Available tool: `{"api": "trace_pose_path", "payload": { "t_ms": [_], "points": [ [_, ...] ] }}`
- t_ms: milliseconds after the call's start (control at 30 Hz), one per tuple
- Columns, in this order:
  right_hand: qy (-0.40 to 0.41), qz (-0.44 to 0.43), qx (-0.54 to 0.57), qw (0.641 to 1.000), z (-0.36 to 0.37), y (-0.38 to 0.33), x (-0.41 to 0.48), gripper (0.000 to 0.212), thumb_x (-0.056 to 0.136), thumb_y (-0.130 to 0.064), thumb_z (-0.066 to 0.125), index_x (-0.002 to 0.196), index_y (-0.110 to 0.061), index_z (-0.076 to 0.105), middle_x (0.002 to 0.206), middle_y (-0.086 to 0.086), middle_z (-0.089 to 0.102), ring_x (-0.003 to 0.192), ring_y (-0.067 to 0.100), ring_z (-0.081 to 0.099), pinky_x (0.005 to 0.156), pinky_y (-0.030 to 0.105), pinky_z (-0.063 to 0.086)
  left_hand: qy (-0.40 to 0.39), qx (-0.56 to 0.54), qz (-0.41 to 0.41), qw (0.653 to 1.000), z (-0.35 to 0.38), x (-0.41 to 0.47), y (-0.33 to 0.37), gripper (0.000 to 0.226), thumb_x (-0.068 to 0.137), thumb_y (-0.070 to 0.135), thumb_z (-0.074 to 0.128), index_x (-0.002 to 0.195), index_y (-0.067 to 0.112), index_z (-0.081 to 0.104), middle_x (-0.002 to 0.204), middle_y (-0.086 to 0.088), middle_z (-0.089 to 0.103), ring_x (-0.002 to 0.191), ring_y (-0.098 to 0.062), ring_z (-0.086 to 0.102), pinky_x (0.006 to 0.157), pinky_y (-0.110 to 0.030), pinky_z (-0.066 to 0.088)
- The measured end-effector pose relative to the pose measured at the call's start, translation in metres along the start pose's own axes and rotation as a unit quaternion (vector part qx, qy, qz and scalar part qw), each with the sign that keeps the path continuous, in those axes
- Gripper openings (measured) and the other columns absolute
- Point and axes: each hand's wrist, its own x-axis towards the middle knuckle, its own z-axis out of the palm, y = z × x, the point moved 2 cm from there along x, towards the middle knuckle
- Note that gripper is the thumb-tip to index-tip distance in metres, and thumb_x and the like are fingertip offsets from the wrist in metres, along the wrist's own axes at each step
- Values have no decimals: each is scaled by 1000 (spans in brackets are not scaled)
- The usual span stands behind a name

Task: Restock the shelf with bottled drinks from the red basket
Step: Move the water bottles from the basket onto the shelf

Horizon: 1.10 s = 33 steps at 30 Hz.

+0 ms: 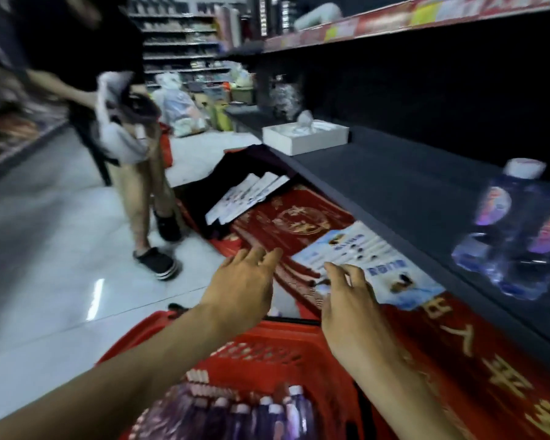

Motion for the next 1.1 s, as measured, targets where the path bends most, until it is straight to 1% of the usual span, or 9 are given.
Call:
{"api": "trace_pose_path", "payload": {
  "t_ms": [333,433,600,767,833,900,967,1033,1100],
  "points": [
    [-116,-102,-44,987,116,-84,3,45,96,-17,48,140,-21,42,142,5,37,126,25,49,95,37,48,-118,-1,-166,979,52,-123,-124,53,90,28,49,141,22,34,132,-5,51,120,-29,50,97,-43,45],
    [-195,-92,-74,974,160,-84,-5,41,94,-15,47,135,-21,45,135,6,41,121,30,55,97,42,48,-196,-33,-199,960,80,-147,-143,63,89,40,57,144,22,32,139,-8,48,126,-31,48,103,-48,44],
    [-359,-24,-87,929,221,-56,-20,53,94,-26,54,143,-17,37,145,17,36,133,38,44,108,43,39,-298,-122,-247,914,131,-171,-147,45,94,27,44,137,14,42,132,-16,54,117,-34,56,93,-44,48],
    [-420,1,-125,899,257,-18,-36,41,93,-34,44,131,-19,47,135,12,49,129,34,47,105,40,40,-403,-199,-274,850,173,-191,-144,79,93,13,51,155,13,2,148,-22,39,123,-34,53,95,-38,46],
    [-448,12,-133,884,272,1,-44,56,84,-43,36,135,-21,44,137,10,49,132,34,43,112,44,32,-433,-201,-294,828,187,-197,-150,78,93,14,53,156,17,6,139,-21,49,116,-31,57,84,-33,47],
    [-451,24,-144,881,285,20,-48,72,81,-54,28,146,-25,32,148,8,42,142,33,32,119,49,17,-431,-209,-328,814,201,-200,-157,76,92,14,53,155,18,11,128,-21,57,103,-28,60,78,-31,47],
    [-447,66,-132,882,294,35,-50,73,86,-49,43,151,-22,23,158,10,26,149,31,16,122,46,9,-404,-251,-374,796,216,-203,-161,90,90,11,58,155,23,-3,125,-22,58,98,-28,60,76,-32,50],
    [-425,113,-98,893,306,47,-50,77,81,-42,56,148,-17,25,156,11,30,146,31,23,119,41,20,-369,-308,-418,771,225,-206,-161,101,86,14,66,155,23,-8,139,-24,48,118,-36,56,96,-43,49],
    [-399,156,-66,901,319,57,-49,81,63,-52,55,136,-18,40,141,7,51,132,29,46,109,38,39,-355,-321,-453,752,232,-208,-165,104,85,18,71,155,16,-6,154,-21,29,130,-36,45,105,-43,42]
  ]
}}
